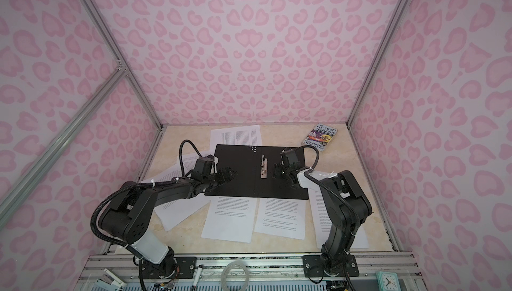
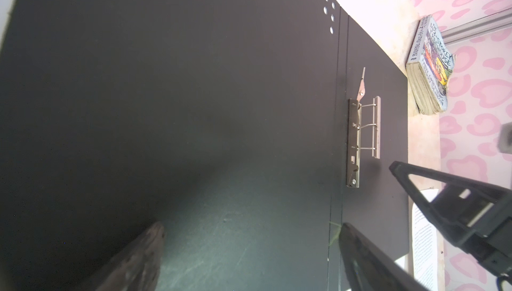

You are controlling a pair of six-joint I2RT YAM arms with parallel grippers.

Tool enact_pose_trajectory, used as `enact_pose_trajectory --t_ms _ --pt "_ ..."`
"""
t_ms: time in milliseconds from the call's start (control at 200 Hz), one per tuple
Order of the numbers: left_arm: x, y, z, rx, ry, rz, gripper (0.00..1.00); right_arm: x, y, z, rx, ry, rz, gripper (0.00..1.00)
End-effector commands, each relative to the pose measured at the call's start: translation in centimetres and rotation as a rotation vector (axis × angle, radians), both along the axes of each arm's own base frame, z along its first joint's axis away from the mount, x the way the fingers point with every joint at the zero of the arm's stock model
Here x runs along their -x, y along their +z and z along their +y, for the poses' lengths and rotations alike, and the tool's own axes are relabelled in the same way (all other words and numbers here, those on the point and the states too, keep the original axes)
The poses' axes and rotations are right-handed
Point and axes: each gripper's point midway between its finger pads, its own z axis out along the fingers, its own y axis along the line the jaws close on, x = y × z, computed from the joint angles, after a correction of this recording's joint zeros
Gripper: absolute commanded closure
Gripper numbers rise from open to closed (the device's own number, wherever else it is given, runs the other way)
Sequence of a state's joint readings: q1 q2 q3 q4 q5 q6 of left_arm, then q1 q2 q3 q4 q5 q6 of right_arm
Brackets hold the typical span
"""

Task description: Put the files into the folder

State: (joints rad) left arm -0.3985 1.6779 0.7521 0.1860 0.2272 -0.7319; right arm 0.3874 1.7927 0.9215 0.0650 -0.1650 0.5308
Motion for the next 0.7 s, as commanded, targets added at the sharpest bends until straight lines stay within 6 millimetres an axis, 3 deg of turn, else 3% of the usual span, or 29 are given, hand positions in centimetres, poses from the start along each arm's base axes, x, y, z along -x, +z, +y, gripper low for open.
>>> enact_pose_trajectory --t_ms 0,160,420,565,695 --pt "2.9 -3.4 2.3 -0.091 0.042 0.168 0.0 -0.5 -0.6 0.4 -0.041 0.009 0.015 0.38" --pt "2.0 -3.2 2.7 -0.066 0.036 0.16 0.01 -2.2 -0.6 1.5 -0.073 0.059 -0.003 0.37" --pt "0.1 -1.2 0.2 0.039 -0.058 0.116 0.02 -5.0 1.5 3.0 -0.161 0.114 -0.062 0.37" --pt "0.3 3.0 -0.9 0.112 -0.119 0.019 0.02 -5.1 6.0 1.9 -0.132 0.07 -0.151 0.36" --pt "1.5 7.1 -1.8 0.139 -0.16 -0.075 0.02 -2.0 8.6 -0.8 -0.104 -0.034 -0.146 0.32"
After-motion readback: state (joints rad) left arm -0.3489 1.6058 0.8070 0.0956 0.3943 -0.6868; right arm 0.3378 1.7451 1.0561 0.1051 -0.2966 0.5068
